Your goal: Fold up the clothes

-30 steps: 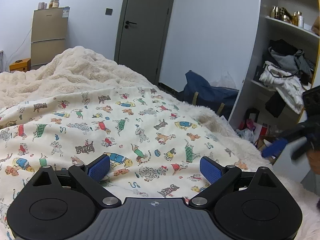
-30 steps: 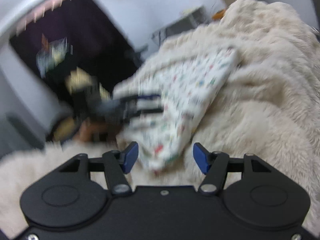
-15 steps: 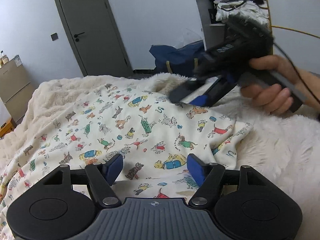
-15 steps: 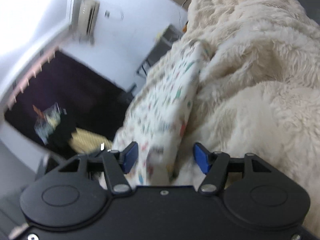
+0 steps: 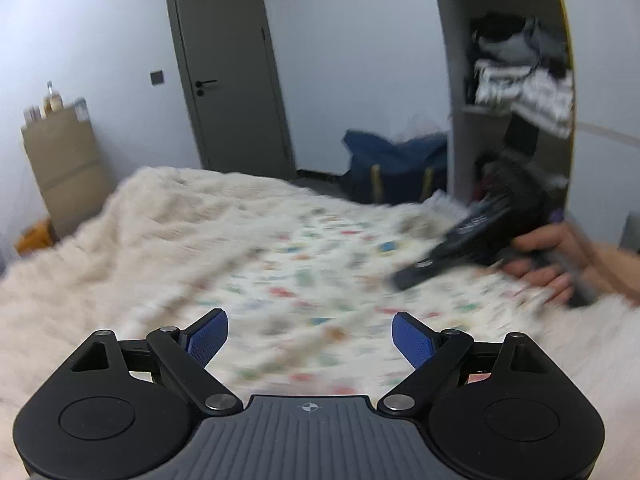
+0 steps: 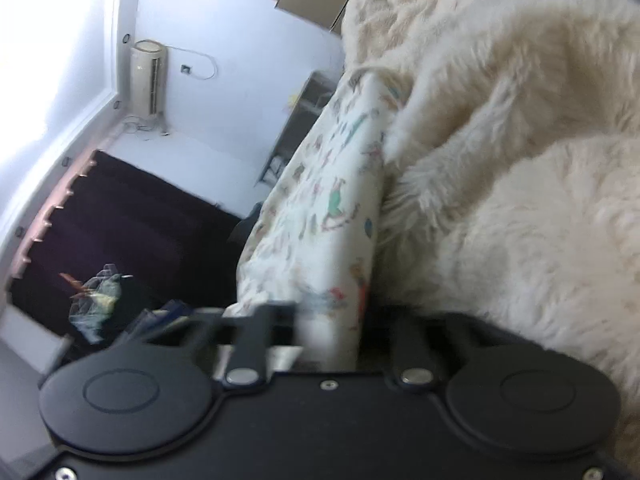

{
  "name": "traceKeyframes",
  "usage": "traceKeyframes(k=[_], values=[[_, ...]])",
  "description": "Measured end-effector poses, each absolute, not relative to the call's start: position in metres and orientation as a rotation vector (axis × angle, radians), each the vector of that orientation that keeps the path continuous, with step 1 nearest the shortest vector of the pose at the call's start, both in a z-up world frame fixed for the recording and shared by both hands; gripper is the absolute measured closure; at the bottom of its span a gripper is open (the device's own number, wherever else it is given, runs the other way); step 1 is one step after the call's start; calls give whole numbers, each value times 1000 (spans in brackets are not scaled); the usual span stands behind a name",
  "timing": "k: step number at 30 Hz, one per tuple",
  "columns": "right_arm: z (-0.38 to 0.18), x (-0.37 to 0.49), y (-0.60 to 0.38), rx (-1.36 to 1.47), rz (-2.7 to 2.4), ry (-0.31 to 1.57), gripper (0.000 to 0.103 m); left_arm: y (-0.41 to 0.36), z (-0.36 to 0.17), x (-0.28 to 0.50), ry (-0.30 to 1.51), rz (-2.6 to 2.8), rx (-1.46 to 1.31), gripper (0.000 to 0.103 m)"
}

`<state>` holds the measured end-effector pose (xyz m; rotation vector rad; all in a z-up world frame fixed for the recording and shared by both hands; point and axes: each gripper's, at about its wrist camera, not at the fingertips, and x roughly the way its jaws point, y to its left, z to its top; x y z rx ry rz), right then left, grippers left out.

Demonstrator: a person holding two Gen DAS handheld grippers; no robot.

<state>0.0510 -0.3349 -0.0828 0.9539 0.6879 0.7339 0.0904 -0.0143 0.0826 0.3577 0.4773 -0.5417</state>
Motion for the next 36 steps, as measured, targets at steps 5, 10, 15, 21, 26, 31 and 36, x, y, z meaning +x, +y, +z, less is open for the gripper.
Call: traceKeyframes(k=[5,10,15,21,26,31,36], values=[[-41,45,-348,941,709,601,98,5,90,127,552,-616,309,16],[-25,43,-385,988,668,591,97,-19,68,154,631,-695,371,16],[-57,46,-408,976,654,717,56,-49,37,169,712,-724,435,12],[-92,30,-424,875,750,838,48,-47,30,166,712,-727,439,11],[-97,18,-413,769,869,881,80,-42,41,160,700,-716,436,11],[-37,20,-389,768,893,760,94,-27,35,163,728,-724,414,12],[23,22,-364,767,912,636,94,-19,23,163,752,-739,384,10]])
